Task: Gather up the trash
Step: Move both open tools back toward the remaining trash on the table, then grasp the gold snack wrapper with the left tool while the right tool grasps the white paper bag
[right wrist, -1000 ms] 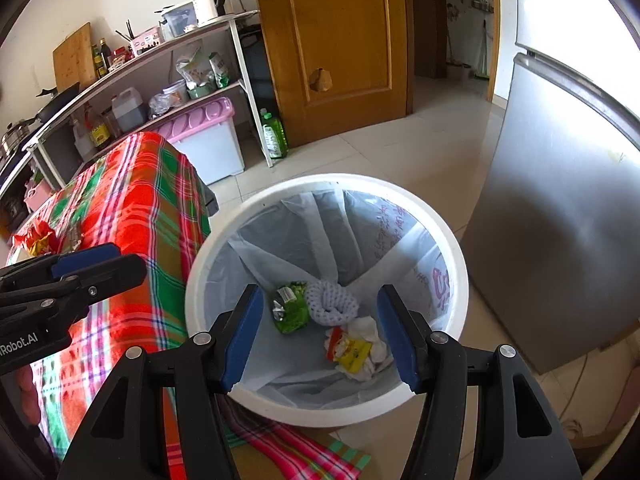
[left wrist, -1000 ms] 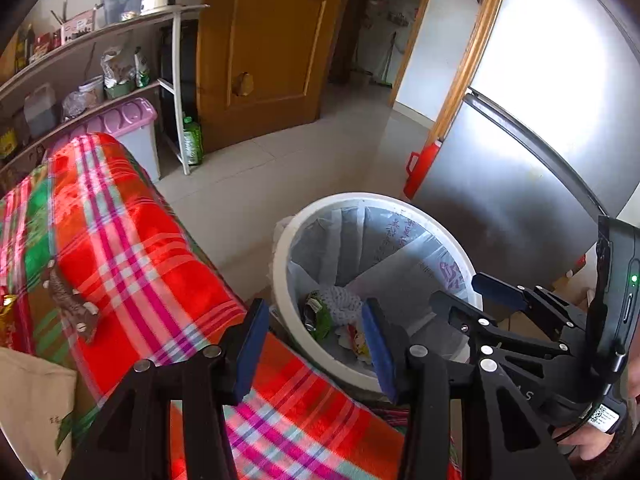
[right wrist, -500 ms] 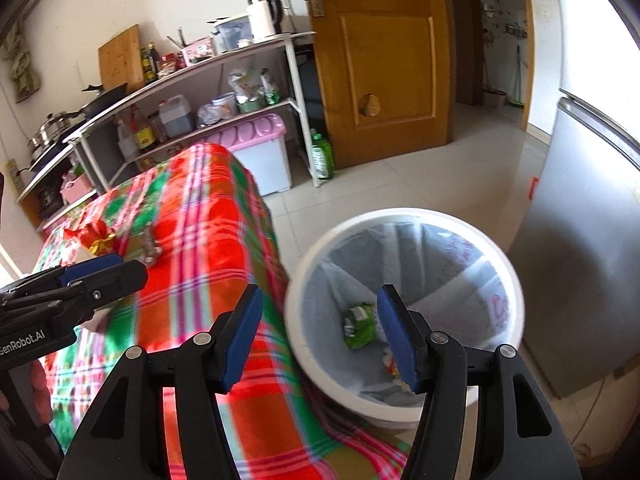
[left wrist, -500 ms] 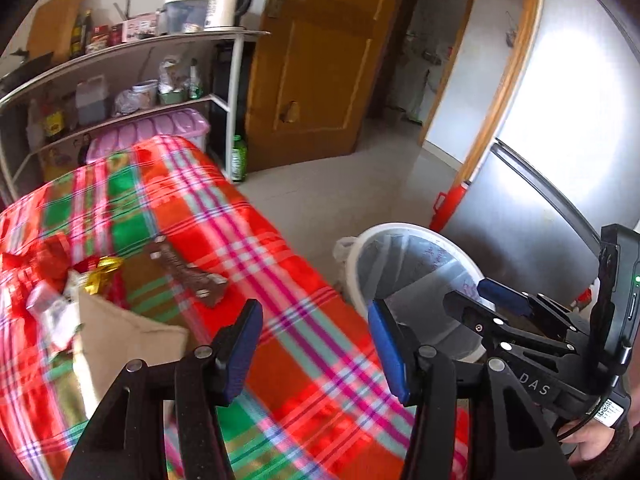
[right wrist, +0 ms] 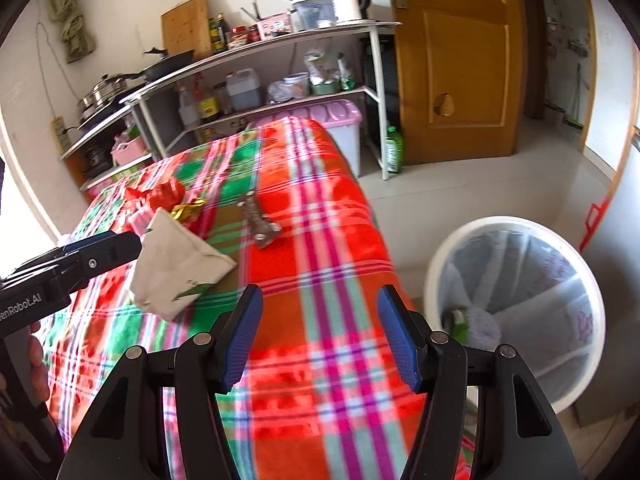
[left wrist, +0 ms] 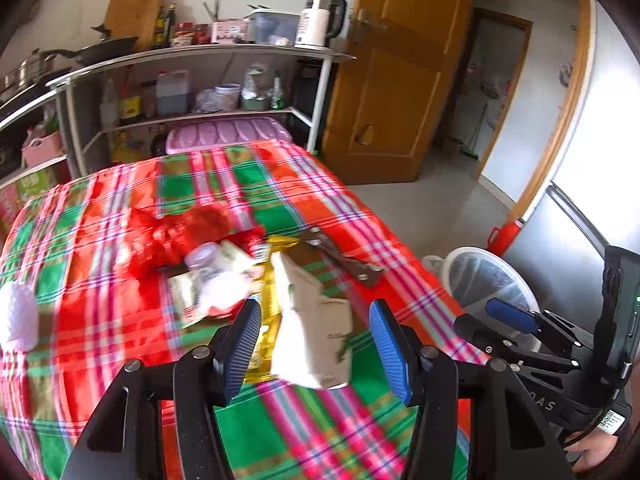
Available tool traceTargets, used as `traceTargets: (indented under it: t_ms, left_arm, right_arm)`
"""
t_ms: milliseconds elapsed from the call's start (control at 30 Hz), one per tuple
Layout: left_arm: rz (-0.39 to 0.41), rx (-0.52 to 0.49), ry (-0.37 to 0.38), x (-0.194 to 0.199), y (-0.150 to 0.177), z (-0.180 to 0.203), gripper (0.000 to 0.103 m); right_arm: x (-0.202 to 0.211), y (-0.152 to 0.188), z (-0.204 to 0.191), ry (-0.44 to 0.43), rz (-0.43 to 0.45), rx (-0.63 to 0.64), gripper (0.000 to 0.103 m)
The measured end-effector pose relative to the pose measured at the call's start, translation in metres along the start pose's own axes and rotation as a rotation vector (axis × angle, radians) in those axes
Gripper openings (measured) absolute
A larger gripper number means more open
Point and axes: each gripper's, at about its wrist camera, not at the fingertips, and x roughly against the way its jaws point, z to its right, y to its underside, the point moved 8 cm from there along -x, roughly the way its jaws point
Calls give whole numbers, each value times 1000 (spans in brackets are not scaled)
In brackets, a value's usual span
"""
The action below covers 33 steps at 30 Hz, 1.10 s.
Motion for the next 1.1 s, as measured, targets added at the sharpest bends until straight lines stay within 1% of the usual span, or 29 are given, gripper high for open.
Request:
traceTargets:
  t_ms: [233, 400, 567, 800, 933, 1033, 1100]
  left_arm:
    - [6, 52, -43, 12, 8, -43, 56]
    - [19, 85, -59, 19, 10, -66, 56]
    - [19, 117, -81, 23, 13, -85, 57]
    - [8, 135, -83, 20, 19, -97, 58]
    - [6, 143, -83, 18, 20, -100, 58]
    - [-1, 150, -77, 16, 21, -101, 58]
    - [-3, 151, -75, 15, 21, -100, 58]
  right_arm:
    - [-13, 0, -40, -65, -16, 41, 60]
    - [-21, -1, -70, -121, -27, 67, 60]
    - [-30, -2, -99, -168, -43, 105, 60]
    - [-37, -6, -119, -208, -40, 122, 60]
    - [-49, -5, -123, -184, -67, 137, 60]
    - [-60, 0, -127, -175, -113, 148, 60]
    - [-63, 2, -128, -161, -116, 158, 60]
